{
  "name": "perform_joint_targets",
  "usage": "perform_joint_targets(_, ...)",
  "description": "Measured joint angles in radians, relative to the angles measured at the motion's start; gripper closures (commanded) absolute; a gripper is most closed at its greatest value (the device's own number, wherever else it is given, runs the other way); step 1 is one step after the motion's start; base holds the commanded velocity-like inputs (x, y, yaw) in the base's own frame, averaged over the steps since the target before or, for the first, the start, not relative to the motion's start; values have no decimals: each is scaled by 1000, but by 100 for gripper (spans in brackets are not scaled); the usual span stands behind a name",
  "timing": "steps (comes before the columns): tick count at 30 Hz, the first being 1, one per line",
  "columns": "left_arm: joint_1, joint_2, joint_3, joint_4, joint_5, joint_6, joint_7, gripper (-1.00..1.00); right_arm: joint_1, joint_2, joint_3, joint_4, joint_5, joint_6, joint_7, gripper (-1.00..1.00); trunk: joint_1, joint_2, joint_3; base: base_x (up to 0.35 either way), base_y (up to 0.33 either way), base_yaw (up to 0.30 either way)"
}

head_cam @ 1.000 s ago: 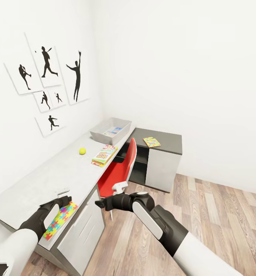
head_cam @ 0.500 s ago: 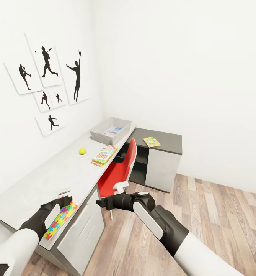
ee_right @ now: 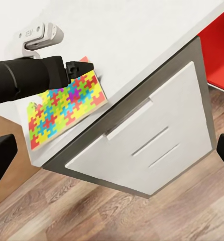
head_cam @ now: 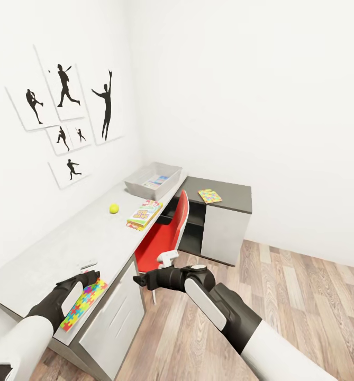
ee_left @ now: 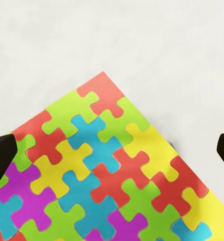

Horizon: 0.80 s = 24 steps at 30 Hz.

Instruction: Put all the toys in the child's room - the three board games (two on the bed and one on the table), the two jigsaw puzzles on the table, and the tennis ball on the table - inside the toy box on the table in the child's room.

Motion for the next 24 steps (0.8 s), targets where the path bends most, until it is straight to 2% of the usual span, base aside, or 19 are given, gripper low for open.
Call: perform_joint_targets(24,0,7,3,-14,2,-6,0,-100,0,4,1,-2,2,0,0,-100,0,0,0,0,0,0)
